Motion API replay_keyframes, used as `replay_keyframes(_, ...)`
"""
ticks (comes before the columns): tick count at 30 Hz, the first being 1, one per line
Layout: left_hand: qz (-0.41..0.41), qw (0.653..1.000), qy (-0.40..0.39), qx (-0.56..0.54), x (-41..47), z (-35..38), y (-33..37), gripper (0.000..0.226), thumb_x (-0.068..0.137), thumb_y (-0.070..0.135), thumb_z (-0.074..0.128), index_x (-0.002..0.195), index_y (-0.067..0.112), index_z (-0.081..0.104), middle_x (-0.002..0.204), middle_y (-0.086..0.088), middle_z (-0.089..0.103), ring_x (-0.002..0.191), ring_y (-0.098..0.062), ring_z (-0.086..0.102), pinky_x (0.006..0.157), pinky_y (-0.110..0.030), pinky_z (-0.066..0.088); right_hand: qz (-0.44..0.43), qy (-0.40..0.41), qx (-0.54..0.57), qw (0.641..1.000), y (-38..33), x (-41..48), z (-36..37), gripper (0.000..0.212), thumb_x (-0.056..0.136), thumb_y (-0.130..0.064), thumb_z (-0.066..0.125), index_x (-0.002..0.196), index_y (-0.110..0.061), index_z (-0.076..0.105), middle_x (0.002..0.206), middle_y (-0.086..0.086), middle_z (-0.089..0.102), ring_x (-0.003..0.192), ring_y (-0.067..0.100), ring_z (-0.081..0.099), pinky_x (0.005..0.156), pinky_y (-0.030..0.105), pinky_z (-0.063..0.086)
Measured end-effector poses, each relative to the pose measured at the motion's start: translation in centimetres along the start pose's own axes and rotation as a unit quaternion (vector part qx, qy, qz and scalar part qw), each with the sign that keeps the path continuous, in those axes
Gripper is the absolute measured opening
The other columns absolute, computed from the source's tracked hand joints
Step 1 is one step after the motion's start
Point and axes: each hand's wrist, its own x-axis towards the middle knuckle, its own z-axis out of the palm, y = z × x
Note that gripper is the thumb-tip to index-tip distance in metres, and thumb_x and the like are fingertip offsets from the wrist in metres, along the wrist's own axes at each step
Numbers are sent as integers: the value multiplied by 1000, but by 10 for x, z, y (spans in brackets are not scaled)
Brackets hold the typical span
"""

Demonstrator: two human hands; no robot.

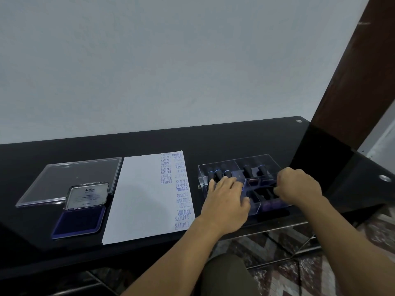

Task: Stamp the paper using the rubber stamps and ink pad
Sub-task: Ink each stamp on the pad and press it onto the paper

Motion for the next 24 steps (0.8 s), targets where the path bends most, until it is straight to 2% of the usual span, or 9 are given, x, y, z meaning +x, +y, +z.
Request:
replay_keyframes(7, 8, 1000, 9, 15, 1, 1, -2, 43, 99, 38, 38, 133, 16, 51, 143, 4, 45, 136, -13, 33, 119, -49, 15, 4, 28, -42, 999, -7, -3, 0, 17, 89, -20, 64, 102, -14, 56, 88, 4, 52, 76, 25, 51, 68, 34, 42)
replay_keyframes(10, 6, 1000, 5, 13, 1, 1, -2, 43, 99, 39, 38, 134, 16, 50, 144, 4, 44, 137, -13, 32, 120, -49, 15, -1, 32, -52, 998, -8, -2, 0, 14, 90, -19, 63, 95, -15, 50, 82, 2, 50, 74, 23, 50, 66, 34, 41)
replay_keyframes(13, 4, 1000, 0, 4, 1, 0, -1, 42, 99, 38, 39, 133, 17, 50, 142, 5, 45, 136, -13, 33, 120, -49, 15, -6, 39, -53, 998, -5, -2, 1, 12, 90, -17, 63, 95, -13, 53, 77, 1, 48, 71, 23, 51, 65, 35, 41)
replay_keyframes(18, 3, 1000, -5, -2, 0, -2, -2, 42, 100, 38, 38, 135, 18, 48, 144, 5, 43, 138, -12, 30, 122, -47, 11, -21, 5, -47, 999, -8, -3, -6, 15, 92, -20, 60, 93, -16, 45, 85, 3, 50, 71, 22, 48, 67, 34, 40)
replay_keyframes(21, 7, 1000, 4, -13, -1, -4, -1, 40, 100, 37, 40, 133, 18, 50, 139, 7, 46, 134, -10, 33, 120, -44, 12, -25, 5, -30, 999, -8, -1, -9, 12, 93, -21, 60, 98, -15, 51, 88, 3, 52, 71, 21, 49, 66, 33, 41)
replay_keyframes(24, 11, 999, 41, -27, -1, -11, -4, 35, 98, 34, 43, 127, 18, 54, 132, 8, 49, 130, -11, 36, 118, -42, 17, -35, 35, 15, 999, -10, 4, -11, 12, 93, -25, 59, 98, -15, 63, 81, 2, 58, 64, 17, 52, 56, 30, 40)
